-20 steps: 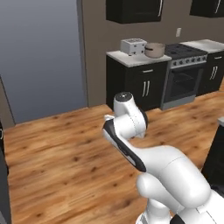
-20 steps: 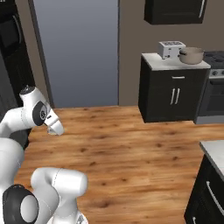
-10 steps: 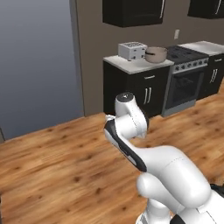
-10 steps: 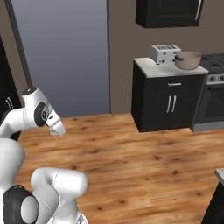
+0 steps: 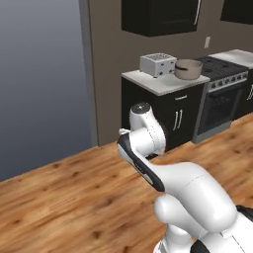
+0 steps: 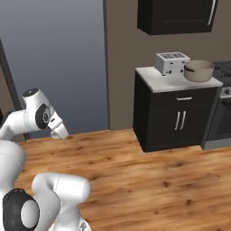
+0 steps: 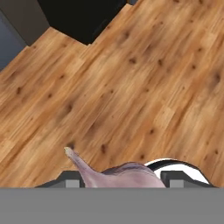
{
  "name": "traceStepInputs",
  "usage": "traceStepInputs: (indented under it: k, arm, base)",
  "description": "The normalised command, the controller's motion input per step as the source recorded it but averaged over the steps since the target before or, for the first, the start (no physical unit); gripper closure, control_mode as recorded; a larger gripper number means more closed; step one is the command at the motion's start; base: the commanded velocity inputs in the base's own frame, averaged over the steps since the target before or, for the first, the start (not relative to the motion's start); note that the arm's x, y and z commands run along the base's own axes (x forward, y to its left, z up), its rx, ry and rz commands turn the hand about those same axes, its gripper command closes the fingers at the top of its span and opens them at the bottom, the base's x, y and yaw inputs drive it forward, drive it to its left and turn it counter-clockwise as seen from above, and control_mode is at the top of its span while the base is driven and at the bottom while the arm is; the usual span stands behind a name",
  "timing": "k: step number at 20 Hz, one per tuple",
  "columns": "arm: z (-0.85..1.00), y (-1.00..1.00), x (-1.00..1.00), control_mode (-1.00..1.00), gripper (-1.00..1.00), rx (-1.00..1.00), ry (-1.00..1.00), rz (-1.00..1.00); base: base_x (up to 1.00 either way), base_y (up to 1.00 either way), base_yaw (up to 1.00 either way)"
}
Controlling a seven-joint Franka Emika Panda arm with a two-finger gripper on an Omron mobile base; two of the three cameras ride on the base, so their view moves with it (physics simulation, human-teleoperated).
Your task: Turn on the sink faucet. Then move the garlic from the counter to the sink. Turn off the sink. Move the vegetable from the sink to the pot next to the stove. Finally move the pot to the rear right burner.
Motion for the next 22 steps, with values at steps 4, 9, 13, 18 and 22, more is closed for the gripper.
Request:
traceStepInputs:
  k: [4,9,13,18,22]
  arm:
    - [0.0,0.0,0.0,1.0,1.0,0.0,0.0,0.0]
    - [0.0,0.0,0.0,1.0,1.0,0.0,0.0,0.0]
    - [0.0,0.0,0.0,1.0,1.0,0.0,0.0,0.0]
    - [0.0,0.0,0.0,1.0,1.0,0.0,0.0,0.0]
    - [0.0,0.0,0.0,1.0,1.0,0.0,0.0,0.0]
  base:
    - [1.0,-0.09,-0.01]
    - [0.91,-0.31,0.01]
    - [0.6,-0.53,0.05]
    - [0.46,-0.78,0.07]
    - [0.55,-0.76,0.11]
